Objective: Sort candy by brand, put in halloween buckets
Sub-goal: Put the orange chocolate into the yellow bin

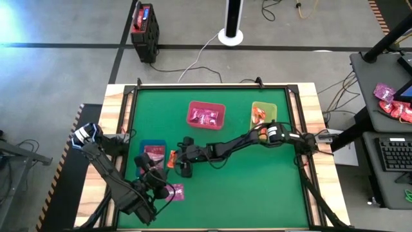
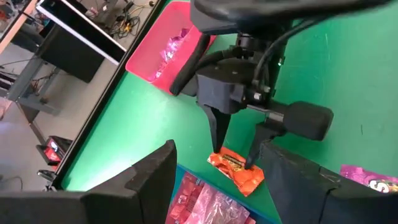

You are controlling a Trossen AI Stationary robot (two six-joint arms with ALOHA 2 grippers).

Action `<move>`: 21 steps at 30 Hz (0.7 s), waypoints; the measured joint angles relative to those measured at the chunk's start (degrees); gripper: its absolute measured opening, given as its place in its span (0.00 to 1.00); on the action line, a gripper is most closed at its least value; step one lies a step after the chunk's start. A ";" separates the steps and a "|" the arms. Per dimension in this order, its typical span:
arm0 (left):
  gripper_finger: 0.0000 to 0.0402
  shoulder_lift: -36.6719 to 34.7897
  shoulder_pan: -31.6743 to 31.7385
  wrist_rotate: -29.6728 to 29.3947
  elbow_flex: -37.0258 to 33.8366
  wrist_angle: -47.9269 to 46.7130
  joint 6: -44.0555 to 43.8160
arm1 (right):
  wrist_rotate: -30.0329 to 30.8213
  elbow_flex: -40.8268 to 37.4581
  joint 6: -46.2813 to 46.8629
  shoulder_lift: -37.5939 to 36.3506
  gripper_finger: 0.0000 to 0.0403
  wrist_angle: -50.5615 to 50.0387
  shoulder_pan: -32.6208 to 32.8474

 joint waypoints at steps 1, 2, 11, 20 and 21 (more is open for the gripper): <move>0.53 0.00 0.00 0.00 0.00 -0.02 0.00 | 0.97 0.08 -0.29 0.18 0.59 -0.05 0.02; 0.53 0.00 0.00 0.01 0.00 0.00 0.00 | 1.55 0.12 -0.54 0.29 0.61 0.06 0.02; 0.53 0.00 0.07 -0.52 0.00 0.00 0.11 | -0.57 0.12 0.47 0.42 0.71 0.23 -0.29; 0.53 0.00 0.07 -2.32 0.00 0.52 -0.04 | -2.88 0.12 3.39 1.60 0.60 0.59 -0.79; 0.53 0.00 0.07 -2.30 0.00 0.53 -0.04 | -2.85 0.12 3.39 1.60 0.58 0.53 -0.79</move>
